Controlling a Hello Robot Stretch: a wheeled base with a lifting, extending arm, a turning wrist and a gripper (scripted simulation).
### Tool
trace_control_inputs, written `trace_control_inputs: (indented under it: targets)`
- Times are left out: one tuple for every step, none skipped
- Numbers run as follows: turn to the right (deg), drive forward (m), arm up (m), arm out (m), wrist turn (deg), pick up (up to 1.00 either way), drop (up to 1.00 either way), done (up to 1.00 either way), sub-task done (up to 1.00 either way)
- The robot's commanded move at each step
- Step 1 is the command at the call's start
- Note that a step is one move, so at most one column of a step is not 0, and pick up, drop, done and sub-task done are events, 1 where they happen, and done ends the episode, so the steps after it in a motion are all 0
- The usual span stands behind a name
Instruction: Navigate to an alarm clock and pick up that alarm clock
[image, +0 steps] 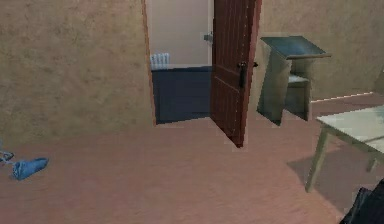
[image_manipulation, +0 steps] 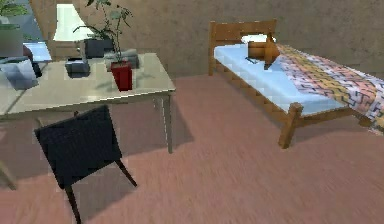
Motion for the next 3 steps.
trace_control_inputs:
  targets:
    - [9.0,0.0,0.0,0.0,0.0,0.0,0.0,0.0,0.0]
    - [0.0,0.75,0.0,0.0,0.0,0.0,0.0,0.0,0.0]
    - [9.0,0.0,0.0,0.0,0.0,0.0,0.0,0.0,0.0]
